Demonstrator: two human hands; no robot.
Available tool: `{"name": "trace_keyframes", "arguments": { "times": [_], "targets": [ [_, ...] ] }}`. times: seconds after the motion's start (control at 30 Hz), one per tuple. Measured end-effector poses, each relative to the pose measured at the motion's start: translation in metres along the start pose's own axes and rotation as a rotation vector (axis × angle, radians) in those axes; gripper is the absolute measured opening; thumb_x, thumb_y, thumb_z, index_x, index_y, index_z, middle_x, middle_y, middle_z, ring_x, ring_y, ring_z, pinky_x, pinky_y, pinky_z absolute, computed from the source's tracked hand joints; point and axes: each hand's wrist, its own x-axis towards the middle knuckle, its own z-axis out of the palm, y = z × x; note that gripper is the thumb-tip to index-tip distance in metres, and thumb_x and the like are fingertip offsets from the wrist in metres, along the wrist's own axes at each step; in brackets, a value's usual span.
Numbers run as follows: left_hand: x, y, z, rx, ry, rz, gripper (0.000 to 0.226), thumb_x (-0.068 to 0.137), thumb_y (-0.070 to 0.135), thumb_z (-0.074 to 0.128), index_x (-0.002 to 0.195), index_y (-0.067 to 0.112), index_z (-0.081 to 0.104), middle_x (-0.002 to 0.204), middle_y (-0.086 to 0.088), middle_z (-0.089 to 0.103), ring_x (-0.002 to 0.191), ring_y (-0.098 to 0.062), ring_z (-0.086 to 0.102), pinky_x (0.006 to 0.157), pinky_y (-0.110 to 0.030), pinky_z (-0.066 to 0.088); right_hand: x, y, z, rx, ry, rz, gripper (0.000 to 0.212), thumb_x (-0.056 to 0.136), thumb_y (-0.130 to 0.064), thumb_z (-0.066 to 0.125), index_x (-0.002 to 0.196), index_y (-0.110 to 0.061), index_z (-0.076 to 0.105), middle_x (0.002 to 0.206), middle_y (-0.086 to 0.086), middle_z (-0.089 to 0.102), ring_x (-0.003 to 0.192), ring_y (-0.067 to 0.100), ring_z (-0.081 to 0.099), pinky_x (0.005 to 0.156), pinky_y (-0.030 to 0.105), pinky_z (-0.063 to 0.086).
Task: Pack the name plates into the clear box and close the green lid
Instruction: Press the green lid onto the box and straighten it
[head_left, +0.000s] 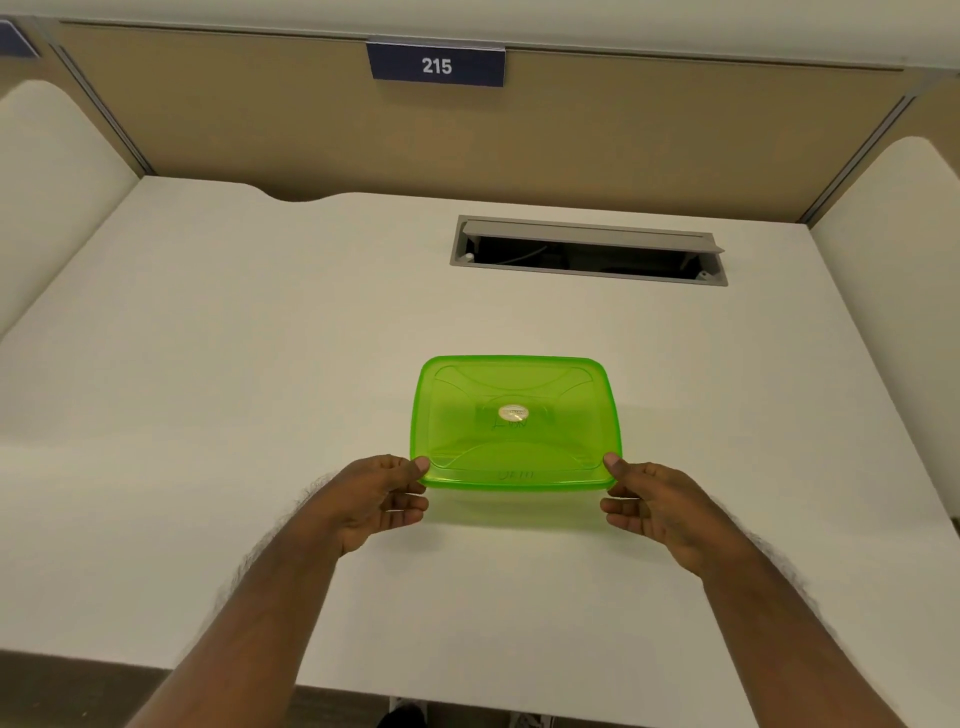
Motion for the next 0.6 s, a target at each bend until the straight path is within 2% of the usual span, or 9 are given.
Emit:
{"name": "trace_keyframes", "arguments": {
  "times": [0.1,0.23,0.4,0.53,0.6],
  "targets": [
    [0.002,-0.002,0.001,-0.025,0.008,0.015,0.018,0.085,0.019,0.070,0.086,0.005,0.059,0.070,-0.009,0.064,0.060,-0.017,0.066,0.059,-0.029,0.060,0.003,0.001,0.000,0.039,0.011,-0.002,0.033,0.078,-0.029,0.072,0.094,-0.001,0.063,0.083,0.012,0.063,0.077,0.022,0.067,0.072,0.033,0.059],
    [0.003,-0.003,0.001,-0.038,0.004,0.016,0.016,0.085,0.017,0.069,0.086,0.003,0.060,0.068,-0.010,0.064,0.058,-0.017,0.066,0.058,-0.028,0.059,0.008,0.002,-0.001,0.076,0.017,0.003,0.035,0.082,-0.022,0.070,0.102,0.005,0.062,0.094,0.020,0.066,0.081,0.023,0.066,0.069,0.030,0.060],
    [0.006,-0.003,-0.002,-0.022,-0.008,0.024,0.017,0.086,0.018,0.068,0.088,0.003,0.061,0.070,-0.011,0.064,0.060,-0.017,0.066,0.060,-0.029,0.060,0.011,0.003,0.001,0.091,0.022,0.019,0.024,0.083,-0.016,0.069,0.096,0.003,0.062,0.095,0.021,0.065,0.077,0.024,0.067,0.061,0.028,0.060],
    [0.004,-0.001,-0.003,-0.029,-0.031,-0.021,0.021,0.082,0.022,0.071,0.088,0.004,0.061,0.072,-0.010,0.064,0.062,-0.020,0.066,0.060,-0.031,0.059,0.007,-0.001,-0.003,0.020,-0.006,0.035,0.033,0.073,-0.026,0.075,0.094,-0.002,0.064,0.086,0.012,0.065,0.076,0.020,0.067,0.069,0.033,0.060],
    [0.003,0.005,-0.006,0.044,-0.028,-0.048,0.027,0.079,0.026,0.075,0.092,0.006,0.063,0.081,-0.010,0.062,0.064,-0.021,0.065,0.061,-0.032,0.057,0.004,-0.009,-0.006,-0.115,-0.036,0.060,0.042,0.072,-0.034,0.076,0.100,-0.005,0.065,0.090,0.007,0.065,0.082,0.019,0.066,0.075,0.037,0.059]
  ]
}}
